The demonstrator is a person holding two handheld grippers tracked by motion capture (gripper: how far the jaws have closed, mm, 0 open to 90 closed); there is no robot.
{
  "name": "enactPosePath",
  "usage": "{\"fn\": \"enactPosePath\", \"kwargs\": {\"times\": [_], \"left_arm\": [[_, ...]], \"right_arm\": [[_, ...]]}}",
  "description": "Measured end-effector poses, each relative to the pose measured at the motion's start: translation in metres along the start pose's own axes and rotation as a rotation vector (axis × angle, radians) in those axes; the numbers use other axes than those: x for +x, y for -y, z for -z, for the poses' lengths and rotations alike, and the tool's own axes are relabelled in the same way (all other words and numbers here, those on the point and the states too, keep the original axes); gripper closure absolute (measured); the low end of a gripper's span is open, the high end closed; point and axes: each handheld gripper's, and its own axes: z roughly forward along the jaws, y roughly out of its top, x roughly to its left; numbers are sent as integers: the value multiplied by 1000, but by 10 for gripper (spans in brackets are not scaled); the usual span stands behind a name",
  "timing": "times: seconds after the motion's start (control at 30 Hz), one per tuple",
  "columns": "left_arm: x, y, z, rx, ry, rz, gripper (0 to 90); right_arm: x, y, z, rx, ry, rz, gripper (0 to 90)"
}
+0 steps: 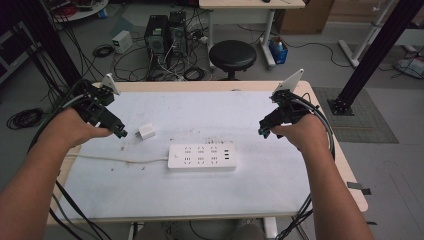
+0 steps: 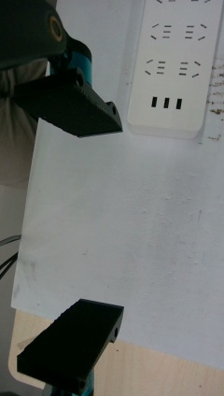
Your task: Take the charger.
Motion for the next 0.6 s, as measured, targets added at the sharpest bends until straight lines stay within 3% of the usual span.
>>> {"fn": "enactPosePath", "kwargs": {"times": [0.07,0.1,0.3,0.5,0.6], "left_arm": [[-1,-1,0,-6,0,0,138],[-1,-2,0,-1,4,-24,138],[-3,-4,-3,5,-7,-27,139],[-4,-7,-6,-10,-13,-35,139],[-4,-8,-9,-28,-18,-61,139]], "right_arm": [[-1,1,0,-5,-2,4,109],[-1,1,0,-5,-1,4,109],[-4,2,2,-12,-9,-9,108],[-4,3,2,-12,-4,-9,109],[-3,4,3,-15,-3,-1,109]]}}
